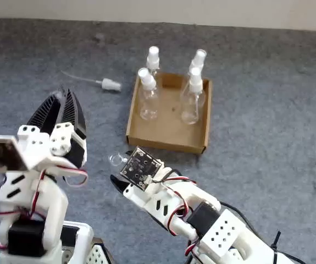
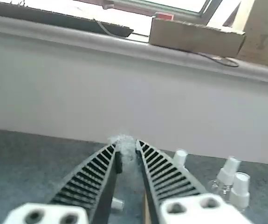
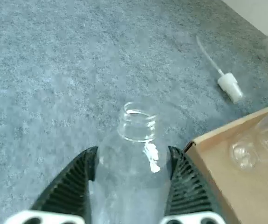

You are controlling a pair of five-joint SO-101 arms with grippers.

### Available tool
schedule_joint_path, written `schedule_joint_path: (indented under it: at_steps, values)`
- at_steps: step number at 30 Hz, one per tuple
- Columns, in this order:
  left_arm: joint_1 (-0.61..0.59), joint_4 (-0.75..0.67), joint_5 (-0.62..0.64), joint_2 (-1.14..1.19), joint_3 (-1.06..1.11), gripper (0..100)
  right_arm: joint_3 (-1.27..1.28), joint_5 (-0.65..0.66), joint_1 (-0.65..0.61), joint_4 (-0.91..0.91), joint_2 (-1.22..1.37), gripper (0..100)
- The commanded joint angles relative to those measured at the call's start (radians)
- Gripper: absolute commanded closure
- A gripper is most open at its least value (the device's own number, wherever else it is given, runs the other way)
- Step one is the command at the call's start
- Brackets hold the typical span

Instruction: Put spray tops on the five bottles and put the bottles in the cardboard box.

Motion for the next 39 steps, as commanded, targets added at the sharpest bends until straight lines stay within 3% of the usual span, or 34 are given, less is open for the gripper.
schedule_joint_path:
  at_steps: [1, 4, 9, 14, 21, 31, 39]
  values:
    - [-0.076, -0.008, -0.075, 0.188, -0.012, 99, -0.016, -0.006, 0.004, 0.099, -0.024, 99.5]
    - [-0.085, 0.000, -0.157, 0.384, -0.094, 99, -0.074, -0.003, 0.088, 0.208, -0.021, 99.5]
    - [-0.151, 0.146, -0.227, 0.587, -0.222, 99, -0.246, 0.008, 0.398, 0.495, -0.019, 99.5]
    - [-0.145, 0.158, -0.308, 0.665, -0.246, 99, -0.349, 0.195, 0.665, 0.737, -0.019, 99.5]
    - [-0.151, 0.190, -0.339, 0.797, -0.248, 99, -0.231, 0.364, 1.059, 0.570, 0.007, 99.5]
    - [-0.153, 0.235, -0.339, 0.799, -0.170, 99, -0.145, 0.417, 1.202, 0.298, 0.335, 99.5]
    - [-0.153, 0.235, -0.342, 0.799, -0.094, 99, -0.341, 0.416, 1.253, 0.298, 0.665, 93.4]
